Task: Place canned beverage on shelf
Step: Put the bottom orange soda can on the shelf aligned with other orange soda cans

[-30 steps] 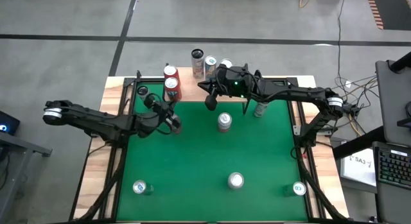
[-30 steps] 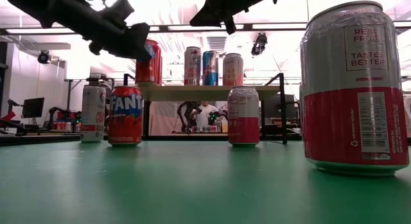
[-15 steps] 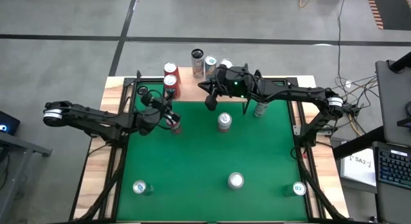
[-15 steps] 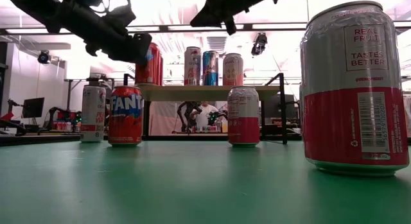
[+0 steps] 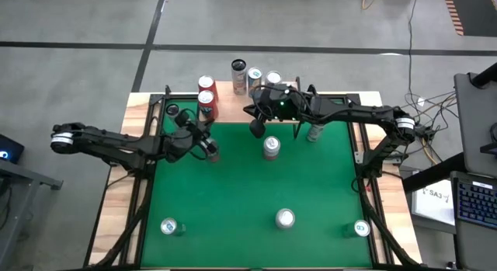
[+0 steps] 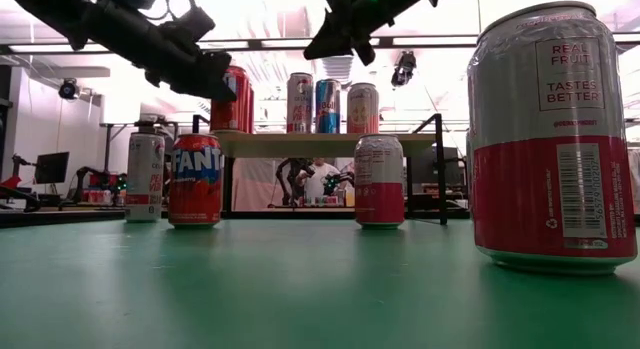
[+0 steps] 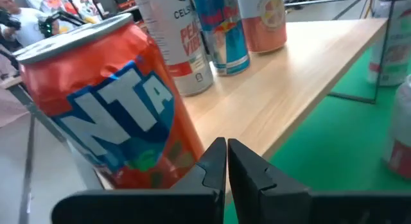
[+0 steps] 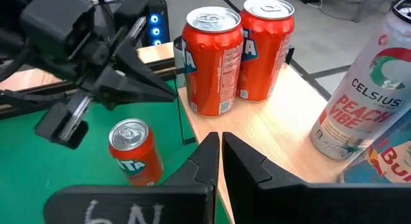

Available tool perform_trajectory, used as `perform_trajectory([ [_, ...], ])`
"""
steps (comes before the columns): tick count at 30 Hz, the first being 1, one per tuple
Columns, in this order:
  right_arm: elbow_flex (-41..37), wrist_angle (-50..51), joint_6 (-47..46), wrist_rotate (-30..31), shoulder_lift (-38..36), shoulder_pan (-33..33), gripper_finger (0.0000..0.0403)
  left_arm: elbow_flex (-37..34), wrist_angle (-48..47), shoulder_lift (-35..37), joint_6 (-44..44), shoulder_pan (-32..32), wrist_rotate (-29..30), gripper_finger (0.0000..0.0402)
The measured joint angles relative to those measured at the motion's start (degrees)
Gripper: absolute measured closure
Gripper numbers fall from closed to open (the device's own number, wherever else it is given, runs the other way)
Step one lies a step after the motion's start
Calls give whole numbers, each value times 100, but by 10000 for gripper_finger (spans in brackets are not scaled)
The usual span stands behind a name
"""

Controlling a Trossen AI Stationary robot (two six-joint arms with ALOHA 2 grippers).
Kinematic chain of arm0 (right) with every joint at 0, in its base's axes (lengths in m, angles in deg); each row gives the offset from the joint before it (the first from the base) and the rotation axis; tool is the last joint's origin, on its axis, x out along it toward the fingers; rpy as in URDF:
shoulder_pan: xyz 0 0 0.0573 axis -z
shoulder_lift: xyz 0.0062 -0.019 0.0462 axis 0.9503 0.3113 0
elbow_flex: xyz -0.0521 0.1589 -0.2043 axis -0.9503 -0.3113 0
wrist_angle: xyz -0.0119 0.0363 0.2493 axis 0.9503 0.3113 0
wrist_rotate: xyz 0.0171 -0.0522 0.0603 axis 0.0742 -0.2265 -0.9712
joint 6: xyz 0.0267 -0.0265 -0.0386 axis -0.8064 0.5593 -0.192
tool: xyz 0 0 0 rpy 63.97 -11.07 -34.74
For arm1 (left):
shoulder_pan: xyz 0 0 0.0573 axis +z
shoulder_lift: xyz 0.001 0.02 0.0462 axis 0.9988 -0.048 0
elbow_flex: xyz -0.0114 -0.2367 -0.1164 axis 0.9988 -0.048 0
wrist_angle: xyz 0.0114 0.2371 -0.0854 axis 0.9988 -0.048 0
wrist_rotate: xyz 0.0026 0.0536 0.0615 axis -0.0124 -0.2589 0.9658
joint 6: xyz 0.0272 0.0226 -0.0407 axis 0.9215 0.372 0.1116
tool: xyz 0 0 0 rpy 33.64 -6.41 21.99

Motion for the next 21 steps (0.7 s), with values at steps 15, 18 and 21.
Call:
perform_trajectory([
  [15,0,-11,81,0,0,0,390,-2,-162,2,224,434,-35,402],
  [18,0,-13,84,0,0,0,390,-2,-160,2,241,518,-40,402],
  [21,0,-13,91,2,0,0,390,-2,-142,-8,311,571,-30,402],
])
